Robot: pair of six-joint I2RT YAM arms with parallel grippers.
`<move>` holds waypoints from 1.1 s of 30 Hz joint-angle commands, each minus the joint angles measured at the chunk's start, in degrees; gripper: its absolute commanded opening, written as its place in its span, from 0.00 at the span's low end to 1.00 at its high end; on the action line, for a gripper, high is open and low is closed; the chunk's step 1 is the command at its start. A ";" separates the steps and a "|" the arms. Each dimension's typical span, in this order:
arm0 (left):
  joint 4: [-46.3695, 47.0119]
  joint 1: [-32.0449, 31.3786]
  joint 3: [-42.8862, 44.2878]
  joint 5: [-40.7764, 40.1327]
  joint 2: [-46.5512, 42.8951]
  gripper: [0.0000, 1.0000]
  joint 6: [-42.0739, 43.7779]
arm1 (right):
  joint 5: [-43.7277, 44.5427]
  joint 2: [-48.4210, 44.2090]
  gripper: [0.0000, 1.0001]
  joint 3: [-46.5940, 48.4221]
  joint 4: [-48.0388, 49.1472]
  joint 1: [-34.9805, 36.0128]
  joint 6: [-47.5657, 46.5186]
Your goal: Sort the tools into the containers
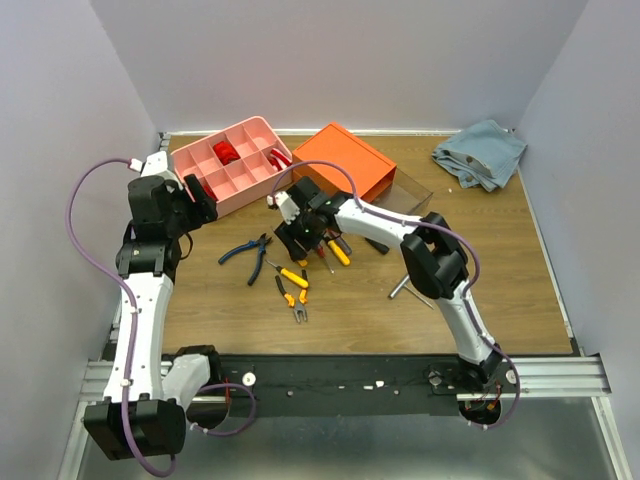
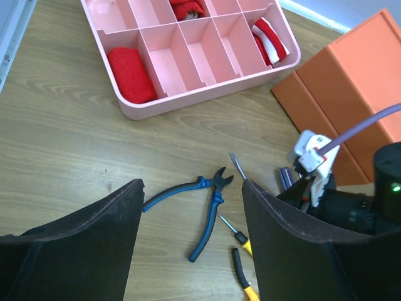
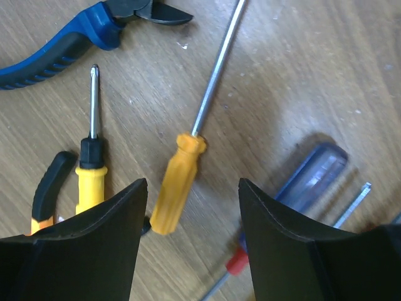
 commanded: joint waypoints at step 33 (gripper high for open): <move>12.16 -2.40 8.91 10.59 20.77 0.59 -5.70 | 11.83 -40.35 0.01 -21.04 -9.63 -24.80 -6.39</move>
